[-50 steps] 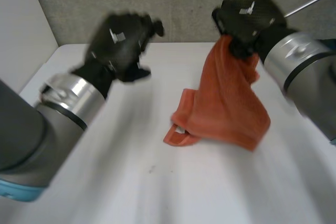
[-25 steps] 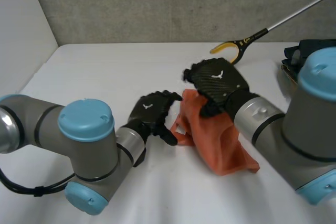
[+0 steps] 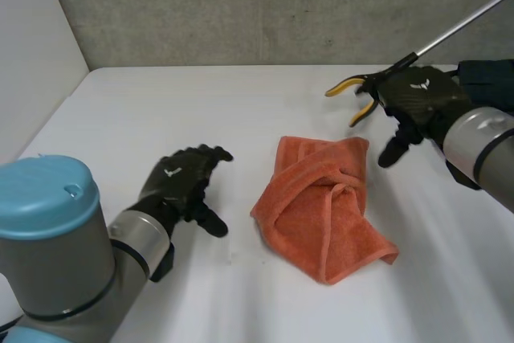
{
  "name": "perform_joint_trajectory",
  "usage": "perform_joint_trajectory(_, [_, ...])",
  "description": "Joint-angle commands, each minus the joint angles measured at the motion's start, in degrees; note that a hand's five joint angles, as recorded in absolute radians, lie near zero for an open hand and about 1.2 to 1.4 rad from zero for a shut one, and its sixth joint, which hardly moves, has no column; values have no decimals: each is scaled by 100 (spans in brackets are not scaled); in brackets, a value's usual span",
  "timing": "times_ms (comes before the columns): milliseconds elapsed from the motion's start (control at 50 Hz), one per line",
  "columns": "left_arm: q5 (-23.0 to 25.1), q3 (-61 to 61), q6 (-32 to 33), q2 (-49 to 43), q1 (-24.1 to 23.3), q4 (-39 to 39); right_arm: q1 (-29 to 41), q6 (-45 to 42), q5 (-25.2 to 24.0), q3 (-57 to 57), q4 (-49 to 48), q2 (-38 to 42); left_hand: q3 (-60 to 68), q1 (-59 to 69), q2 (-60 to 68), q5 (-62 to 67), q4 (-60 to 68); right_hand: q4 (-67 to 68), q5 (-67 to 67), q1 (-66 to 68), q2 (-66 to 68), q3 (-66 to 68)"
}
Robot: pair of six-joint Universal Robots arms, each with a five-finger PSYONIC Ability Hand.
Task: Fold the laundry.
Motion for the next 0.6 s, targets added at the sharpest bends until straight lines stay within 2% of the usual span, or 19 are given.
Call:
perform_joint_trajectory(20, [-15, 132, -292, -313, -296, 3, -171, -333, -438, 192, 123, 533, 951, 898, 947, 1036, 969, 1759, 1718, 1730, 1729, 1725])
perform_joint_trajectory(80, [-24, 282, -380, -507, -586, 3, -145, -307, -483, 218, 88, 807, 1607, 1555, 1603, 1692, 1625, 1914, 1873, 1885, 1884, 1880])
perform_joint_trajectory(180, [-15, 414, -442, -770, -894, 3, -110, -88, -501, 262, 79, 1246, 1676, 1623, 1672, 1761, 1694, 2083, 2042, 2054, 2053, 2048])
perform_joint_trajectory(280, [-33, 720, -529, -1218, -1122, 12, -101, 413, -553, 157, -9, 1580, 719, 666, 715, 804, 737, 1830, 1789, 1801, 1800, 1796])
perform_joint_trajectory(420, [-77, 1353, -600, -1850, -1219, -6, -110, 862, -641, 25, -509, 2002, 45, -8, 41, 129, 63, 1545, 1503, 1515, 1514, 1510])
perform_joint_trajectory(540, [-112, 1969, -600, -2343, -1245, -32, -31, 1187, -650, -107, -650, 2266, 78, 25, 74, 163, 96, 2015, 1973, 1985, 1984, 1980])
perform_joint_trajectory(600, [-305, 2233, -591, -2511, -1316, -76, 57, 1196, -659, -151, -668, 2328, 162, 109, 158, 247, 180, 2066, 2024, 2037, 2036, 2031])
